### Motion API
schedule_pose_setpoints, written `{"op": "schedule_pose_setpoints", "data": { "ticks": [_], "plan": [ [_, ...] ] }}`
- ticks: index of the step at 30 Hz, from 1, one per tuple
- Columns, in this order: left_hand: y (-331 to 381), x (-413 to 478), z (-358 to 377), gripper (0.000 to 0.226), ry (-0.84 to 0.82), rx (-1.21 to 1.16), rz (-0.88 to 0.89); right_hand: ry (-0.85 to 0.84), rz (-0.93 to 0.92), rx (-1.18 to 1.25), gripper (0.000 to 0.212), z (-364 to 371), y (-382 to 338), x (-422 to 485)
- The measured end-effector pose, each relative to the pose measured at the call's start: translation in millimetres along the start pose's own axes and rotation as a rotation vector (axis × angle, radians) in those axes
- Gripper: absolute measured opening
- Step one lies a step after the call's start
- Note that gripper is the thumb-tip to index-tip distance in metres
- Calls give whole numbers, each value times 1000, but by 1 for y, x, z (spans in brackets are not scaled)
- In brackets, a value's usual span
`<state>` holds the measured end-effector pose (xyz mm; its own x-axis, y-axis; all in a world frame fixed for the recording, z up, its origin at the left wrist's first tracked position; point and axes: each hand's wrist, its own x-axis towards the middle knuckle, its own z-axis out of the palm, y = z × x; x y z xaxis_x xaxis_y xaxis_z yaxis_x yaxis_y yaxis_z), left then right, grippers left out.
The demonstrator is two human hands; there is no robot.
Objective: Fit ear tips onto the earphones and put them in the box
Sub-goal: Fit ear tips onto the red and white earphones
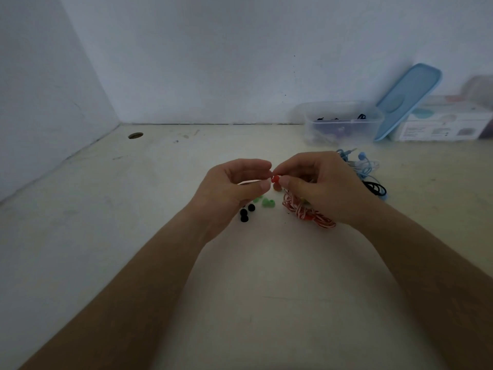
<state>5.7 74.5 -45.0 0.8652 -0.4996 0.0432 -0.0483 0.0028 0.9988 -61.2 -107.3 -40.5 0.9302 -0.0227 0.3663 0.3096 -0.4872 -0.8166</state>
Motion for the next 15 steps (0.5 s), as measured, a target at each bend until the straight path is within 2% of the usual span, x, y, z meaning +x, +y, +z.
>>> {"op": "schedule_pose_setpoints", "data": {
  "ticks": [8,15],
  "plan": [
    [3,-2,2,31,24,137,143,21,7,-38,11,1,1,1],
    [4,-2,3,35,14,79,159,50,30,-17,9,-1,1,0]
  ]
}}
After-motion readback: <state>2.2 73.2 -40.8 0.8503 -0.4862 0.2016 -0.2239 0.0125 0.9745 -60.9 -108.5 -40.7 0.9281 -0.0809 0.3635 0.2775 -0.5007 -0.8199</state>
